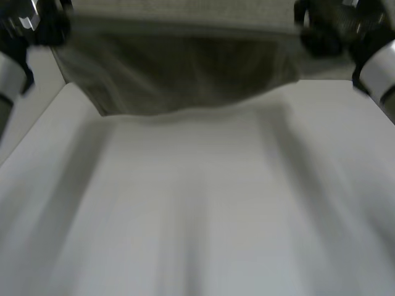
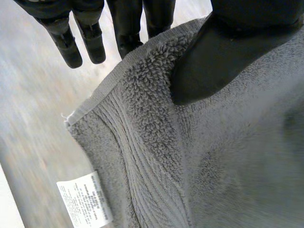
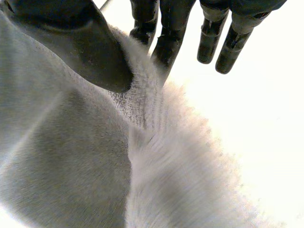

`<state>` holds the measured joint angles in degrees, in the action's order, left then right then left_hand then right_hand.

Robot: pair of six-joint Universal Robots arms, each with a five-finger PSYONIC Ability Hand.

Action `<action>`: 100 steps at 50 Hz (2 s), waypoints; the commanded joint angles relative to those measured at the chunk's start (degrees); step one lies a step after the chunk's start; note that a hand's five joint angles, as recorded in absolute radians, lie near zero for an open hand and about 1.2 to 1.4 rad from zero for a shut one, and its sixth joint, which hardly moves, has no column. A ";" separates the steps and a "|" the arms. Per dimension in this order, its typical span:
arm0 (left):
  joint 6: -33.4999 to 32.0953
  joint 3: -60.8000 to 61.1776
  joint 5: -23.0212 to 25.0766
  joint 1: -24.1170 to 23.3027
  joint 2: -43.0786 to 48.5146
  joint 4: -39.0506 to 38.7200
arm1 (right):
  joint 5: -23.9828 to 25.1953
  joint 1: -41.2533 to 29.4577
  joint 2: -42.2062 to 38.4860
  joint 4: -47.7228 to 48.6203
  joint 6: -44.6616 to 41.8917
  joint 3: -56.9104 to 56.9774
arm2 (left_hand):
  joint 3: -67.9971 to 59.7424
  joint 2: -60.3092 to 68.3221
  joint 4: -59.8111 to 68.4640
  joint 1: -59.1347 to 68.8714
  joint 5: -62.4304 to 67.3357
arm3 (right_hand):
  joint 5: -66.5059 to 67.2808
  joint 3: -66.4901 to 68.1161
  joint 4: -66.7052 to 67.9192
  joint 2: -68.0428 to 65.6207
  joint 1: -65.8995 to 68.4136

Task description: Fold the towel.

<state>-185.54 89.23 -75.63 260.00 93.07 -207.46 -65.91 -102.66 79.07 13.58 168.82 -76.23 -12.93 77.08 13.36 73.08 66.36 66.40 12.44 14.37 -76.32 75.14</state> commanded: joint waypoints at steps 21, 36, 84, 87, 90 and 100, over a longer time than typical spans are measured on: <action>-11.68 25.38 5.23 4.10 -2.53 8.73 | 5.62 7.04 2.48 -3.11 -12.99 -28.71 | 2.93 2.92 -3.36 6.92 3.64 | 3.60 -2.44 -4.37 -3.68 4.86; -11.33 28.37 5.50 5.52 -4.48 11.03 | 1.75 8.53 -5.42 -8.39 -11.94 -27.39 | 2.93 2.92 -3.36 6.92 3.64 | -6.43 -2.44 -4.37 6.35 -5.17; -11.95 27.93 4.97 7.27 7.57 10.50 | 2.36 12.58 0.38 -8.66 -9.04 -26.43 | 2.93 -17.41 -3.36 -13.42 -16.70 | 3.60 -2.44 -4.37 -3.68 4.86; -11.95 27.93 5.06 7.27 8.09 10.59 | 2.45 12.75 0.47 -8.66 -8.95 -26.51 | 2.93 -17.24 -3.36 -13.25 -16.53 | 3.60 -2.44 -4.37 -3.68 4.86; -12.03 27.93 4.97 7.27 8.36 10.76 | 2.36 12.84 0.47 -8.66 -8.95 -26.69 | 2.93 -10.38 -3.36 -6.39 -9.67 | 3.60 -2.44 -4.37 -3.68 4.86; -17.04 28.11 4.62 7.54 6.78 11.37 | 4.29 15.65 4.32 -11.81 -9.12 -26.43 | 2.93 -9.34 -3.36 -5.35 -8.63 | 3.60 -2.44 -4.37 -3.68 4.86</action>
<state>-199.96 117.27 -70.87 267.28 101.26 -196.65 -63.38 -88.79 80.11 4.50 159.79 -102.84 -12.93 66.80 13.36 66.44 56.50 65.99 12.44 14.37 -76.84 75.23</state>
